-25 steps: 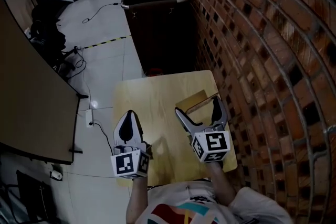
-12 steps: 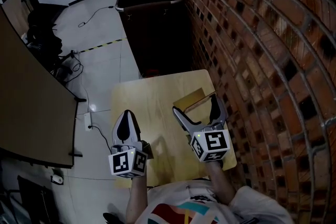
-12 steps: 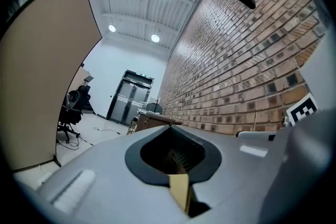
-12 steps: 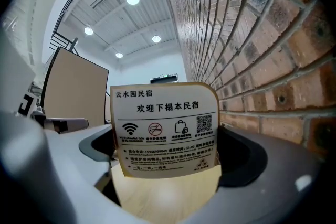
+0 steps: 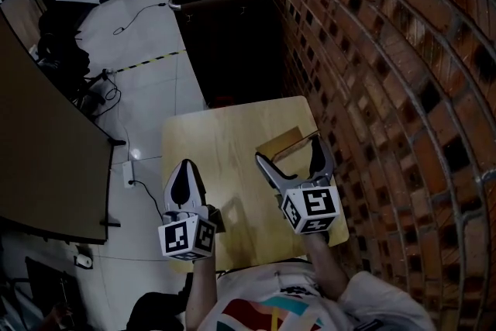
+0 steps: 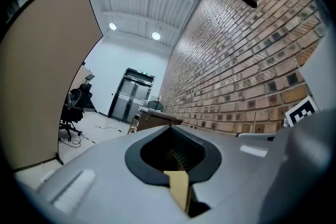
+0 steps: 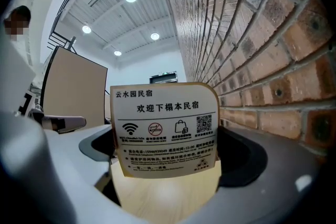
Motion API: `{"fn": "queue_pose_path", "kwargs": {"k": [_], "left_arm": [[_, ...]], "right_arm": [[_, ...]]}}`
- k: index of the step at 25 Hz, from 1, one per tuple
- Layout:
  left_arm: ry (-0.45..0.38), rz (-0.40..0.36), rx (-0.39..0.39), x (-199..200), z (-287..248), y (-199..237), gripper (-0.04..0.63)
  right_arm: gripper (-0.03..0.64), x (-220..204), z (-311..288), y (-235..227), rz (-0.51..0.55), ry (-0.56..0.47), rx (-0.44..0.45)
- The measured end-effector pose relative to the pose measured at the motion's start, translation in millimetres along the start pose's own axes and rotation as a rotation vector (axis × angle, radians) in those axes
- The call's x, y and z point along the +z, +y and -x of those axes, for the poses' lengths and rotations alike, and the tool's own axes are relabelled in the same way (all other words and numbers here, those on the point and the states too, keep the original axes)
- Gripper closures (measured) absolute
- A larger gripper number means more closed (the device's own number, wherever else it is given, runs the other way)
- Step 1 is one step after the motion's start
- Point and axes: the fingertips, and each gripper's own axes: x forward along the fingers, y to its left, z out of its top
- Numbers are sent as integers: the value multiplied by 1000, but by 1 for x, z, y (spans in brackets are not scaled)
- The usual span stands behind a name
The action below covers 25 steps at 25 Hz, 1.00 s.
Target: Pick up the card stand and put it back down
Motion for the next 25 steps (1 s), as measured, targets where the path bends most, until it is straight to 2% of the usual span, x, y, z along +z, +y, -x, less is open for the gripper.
{"fn": "queue_pose_path", "kwargs": {"k": [5,9,18,25], "left_arm": [[0,1,8,-4,2,5,589],[13,6,25,-7,-1,10,591],[69,1,63,-31,-12,27,589],[140,-4,129,-49,-26,53,589]], "right_arm": [[41,-20,-11,-8,9,44,-12],[41,-56,-46,-27,17,118,-29],[41,-164,-140,-89,-13,351,-171],[41,-216,-184,-114,-71,448,-245]]}}
